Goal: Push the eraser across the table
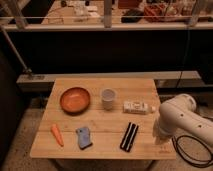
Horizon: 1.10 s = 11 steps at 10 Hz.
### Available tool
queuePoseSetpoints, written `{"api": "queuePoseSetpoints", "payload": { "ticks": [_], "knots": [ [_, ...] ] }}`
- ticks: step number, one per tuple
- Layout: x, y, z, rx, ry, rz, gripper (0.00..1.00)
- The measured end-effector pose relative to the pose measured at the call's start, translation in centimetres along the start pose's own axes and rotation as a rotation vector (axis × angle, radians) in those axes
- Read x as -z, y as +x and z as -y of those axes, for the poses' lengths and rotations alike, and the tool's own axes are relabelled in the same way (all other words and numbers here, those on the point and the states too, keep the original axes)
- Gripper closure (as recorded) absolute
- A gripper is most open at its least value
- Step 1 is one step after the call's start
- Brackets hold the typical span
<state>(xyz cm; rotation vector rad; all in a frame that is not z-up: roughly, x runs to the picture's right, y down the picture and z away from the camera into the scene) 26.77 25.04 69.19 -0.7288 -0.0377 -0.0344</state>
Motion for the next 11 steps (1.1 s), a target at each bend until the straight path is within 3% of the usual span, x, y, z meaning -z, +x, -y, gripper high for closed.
{"api": "queuePoseSetpoints", "payload": {
  "ticks": [3,11],
  "knots": [
    [-1.5,-0.2,-0.3,0.009,-0.009,0.010,0.98],
    [-4.6,-1.6,-0.2,0.041,-0.025,0.010,0.98]
  ]
}}
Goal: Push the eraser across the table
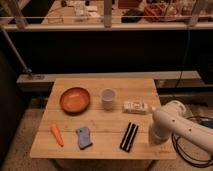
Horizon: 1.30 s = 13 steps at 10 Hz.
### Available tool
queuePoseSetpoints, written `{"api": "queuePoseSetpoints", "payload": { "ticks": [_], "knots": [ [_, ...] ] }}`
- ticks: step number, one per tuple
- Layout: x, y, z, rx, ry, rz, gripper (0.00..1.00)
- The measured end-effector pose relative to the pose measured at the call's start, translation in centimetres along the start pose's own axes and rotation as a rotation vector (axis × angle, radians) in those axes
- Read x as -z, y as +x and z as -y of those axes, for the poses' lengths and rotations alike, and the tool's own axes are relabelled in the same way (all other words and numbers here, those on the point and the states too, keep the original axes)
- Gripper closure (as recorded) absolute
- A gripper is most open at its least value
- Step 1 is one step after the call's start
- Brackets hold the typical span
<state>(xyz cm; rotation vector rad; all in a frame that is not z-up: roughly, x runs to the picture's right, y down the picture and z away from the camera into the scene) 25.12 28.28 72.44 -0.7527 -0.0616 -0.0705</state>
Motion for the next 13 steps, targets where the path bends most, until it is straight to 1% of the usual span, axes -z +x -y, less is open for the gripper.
{"api": "queuePoseSetpoints", "payload": {
  "ticks": [5,6,9,13],
  "knots": [
    [-1.7,-0.9,0.8,0.022,-0.007,-0.010,0.98],
    [-1.7,-1.0,0.9,0.023,-0.008,-0.011,0.98],
    [-2.4,-2.1,1.4,0.053,-0.018,-0.021,0.98],
    [-3.2,-2.9,1.5,0.084,-0.022,-0.037,0.98]
  ]
}}
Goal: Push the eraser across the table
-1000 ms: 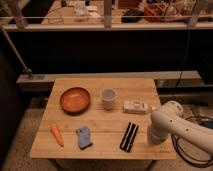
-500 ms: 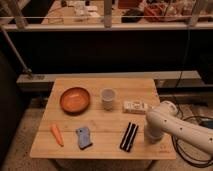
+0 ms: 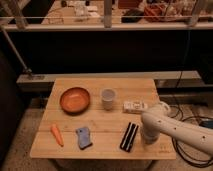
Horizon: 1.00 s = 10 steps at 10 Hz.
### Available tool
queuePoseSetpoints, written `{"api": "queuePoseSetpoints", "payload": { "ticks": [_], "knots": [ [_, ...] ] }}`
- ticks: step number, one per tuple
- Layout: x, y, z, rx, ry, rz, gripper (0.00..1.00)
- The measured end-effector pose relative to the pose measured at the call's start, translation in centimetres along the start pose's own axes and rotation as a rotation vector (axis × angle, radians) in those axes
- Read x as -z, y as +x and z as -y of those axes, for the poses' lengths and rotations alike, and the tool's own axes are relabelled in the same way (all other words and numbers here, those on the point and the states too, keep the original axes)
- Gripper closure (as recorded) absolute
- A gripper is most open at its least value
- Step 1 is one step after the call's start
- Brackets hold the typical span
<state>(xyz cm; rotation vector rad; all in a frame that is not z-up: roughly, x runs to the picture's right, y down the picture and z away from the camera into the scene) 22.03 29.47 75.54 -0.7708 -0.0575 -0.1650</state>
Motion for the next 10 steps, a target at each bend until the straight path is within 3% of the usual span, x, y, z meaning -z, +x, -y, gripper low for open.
{"api": "queuePoseSetpoints", "payload": {
  "ticks": [6,10],
  "knots": [
    [-0.7,-1.4,0.2,0.052,-0.001,-0.027,0.98],
    [-0.6,-3.9,1.0,0.092,0.006,-0.050,0.98]
  ]
}}
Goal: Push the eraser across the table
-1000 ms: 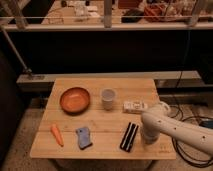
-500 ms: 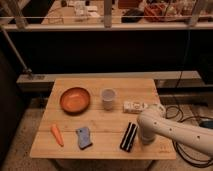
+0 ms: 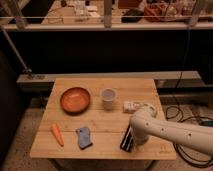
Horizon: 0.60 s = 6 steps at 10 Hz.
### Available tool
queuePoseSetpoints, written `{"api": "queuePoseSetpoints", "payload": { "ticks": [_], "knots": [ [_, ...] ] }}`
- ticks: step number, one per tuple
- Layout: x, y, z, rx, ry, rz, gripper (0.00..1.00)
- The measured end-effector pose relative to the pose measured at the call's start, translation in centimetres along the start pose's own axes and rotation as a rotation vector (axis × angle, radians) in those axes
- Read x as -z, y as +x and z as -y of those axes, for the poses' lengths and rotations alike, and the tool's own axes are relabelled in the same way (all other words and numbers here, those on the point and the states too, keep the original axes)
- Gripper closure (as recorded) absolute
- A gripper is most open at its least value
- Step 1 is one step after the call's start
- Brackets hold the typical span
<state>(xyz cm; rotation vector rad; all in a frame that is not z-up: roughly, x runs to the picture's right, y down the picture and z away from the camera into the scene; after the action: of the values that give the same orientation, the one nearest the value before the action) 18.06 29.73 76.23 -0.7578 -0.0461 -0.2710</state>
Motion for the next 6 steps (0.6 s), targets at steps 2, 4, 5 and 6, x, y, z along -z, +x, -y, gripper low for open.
{"api": "queuePoseSetpoints", "payload": {
  "ticks": [2,4,5,6],
  "knots": [
    [0.4,-1.5,0.5,0.019,0.005,-0.014,0.98],
    [0.7,-3.5,1.3,0.040,0.013,-0.020,0.98],
    [0.8,-3.7,1.4,0.046,0.015,-0.024,0.98],
    [0.9,-3.6,1.5,0.050,0.016,-0.028,0.98]
  ]
}}
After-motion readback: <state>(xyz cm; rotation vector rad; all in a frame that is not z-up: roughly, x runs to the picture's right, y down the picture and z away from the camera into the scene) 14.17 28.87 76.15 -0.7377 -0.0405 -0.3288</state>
